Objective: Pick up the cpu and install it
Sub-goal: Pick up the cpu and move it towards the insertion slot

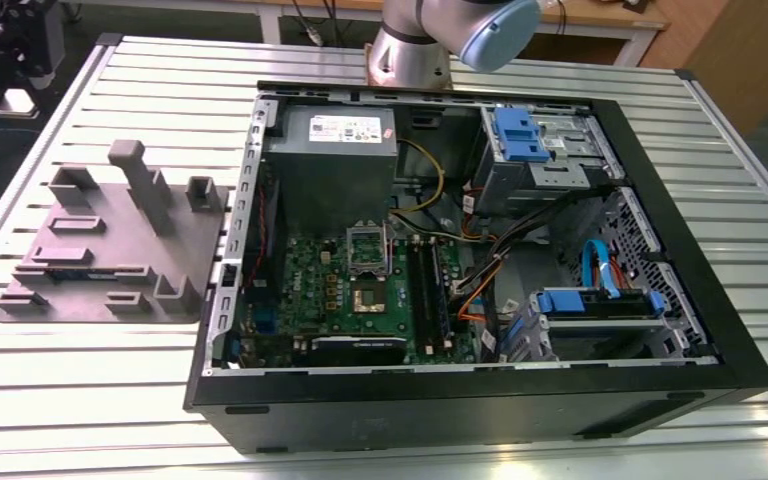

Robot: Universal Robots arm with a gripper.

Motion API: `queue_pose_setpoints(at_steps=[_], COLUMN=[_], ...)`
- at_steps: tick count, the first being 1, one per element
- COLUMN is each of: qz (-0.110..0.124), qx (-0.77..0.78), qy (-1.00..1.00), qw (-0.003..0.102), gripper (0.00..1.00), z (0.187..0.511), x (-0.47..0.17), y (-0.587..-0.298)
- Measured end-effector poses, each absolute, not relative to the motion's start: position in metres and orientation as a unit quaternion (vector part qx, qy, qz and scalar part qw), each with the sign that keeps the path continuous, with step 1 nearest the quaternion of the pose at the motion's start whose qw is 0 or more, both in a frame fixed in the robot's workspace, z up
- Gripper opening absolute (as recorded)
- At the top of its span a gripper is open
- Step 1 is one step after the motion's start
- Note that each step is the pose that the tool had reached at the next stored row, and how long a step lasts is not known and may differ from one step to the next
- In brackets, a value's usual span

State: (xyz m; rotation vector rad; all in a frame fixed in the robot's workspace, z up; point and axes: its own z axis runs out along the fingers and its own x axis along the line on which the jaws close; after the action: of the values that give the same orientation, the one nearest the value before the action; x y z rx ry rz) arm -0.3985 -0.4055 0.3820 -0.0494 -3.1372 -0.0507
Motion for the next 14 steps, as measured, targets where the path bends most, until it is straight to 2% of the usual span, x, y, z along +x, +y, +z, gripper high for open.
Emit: queue_pose_setpoints(at_steps=[14], qz=[-0.016], qx=[-0.016], qy=[-1.0], qw=[0.002], gripper=[0.47], z=[0.382], x=[-0.3956], y=[-0.4055])
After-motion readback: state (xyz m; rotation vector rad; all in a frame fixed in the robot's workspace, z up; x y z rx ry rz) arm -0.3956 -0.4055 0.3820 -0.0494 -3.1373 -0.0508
